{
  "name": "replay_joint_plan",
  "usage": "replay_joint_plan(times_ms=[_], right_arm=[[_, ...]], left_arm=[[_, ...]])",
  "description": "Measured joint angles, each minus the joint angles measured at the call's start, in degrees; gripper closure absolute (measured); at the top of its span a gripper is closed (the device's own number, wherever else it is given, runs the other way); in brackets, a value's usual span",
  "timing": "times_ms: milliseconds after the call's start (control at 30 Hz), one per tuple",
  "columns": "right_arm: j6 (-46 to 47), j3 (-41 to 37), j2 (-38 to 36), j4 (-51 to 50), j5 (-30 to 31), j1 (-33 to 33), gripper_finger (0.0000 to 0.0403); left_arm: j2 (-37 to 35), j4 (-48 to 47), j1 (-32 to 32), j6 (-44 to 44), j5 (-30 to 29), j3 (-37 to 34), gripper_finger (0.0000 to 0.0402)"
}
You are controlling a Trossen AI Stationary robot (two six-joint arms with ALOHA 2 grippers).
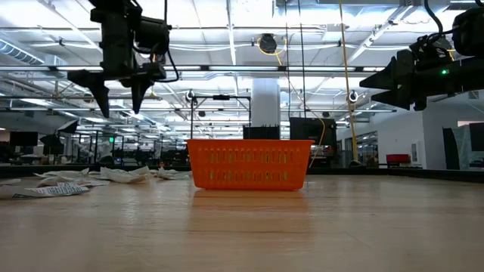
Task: Pick & Place First Aid Supplies
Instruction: Put the green bandage into the green bin
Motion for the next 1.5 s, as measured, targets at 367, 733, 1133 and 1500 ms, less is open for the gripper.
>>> replay_joint_plan(times_ms=[367, 733, 1133, 1500], right_arm=[[0.0, 0.0, 0.0, 0.0, 0.0, 0.0, 0.0009], [0.0, 0.0, 0.0, -0.2, 0.0, 0.0, 0.0009], [0.0, 0.0, 0.0, -0.2, 0.0, 0.0, 0.0009], [0.0, 0.0, 0.0, -0.2, 0.0, 0.0, 0.0009]], left_arm=[[0.0, -3.4, 1.5, -7.3, -0.9, 0.0, 0.0189], [4.0, 0.7, 1.0, -8.6, -2.1, -4.8, 0.0208], [14.7, 8.5, -0.4, -8.1, -2.0, -8.4, 0.0182], [21.3, 13.8, -0.4, -5.2, 0.0, -8.4, 0.0206]])
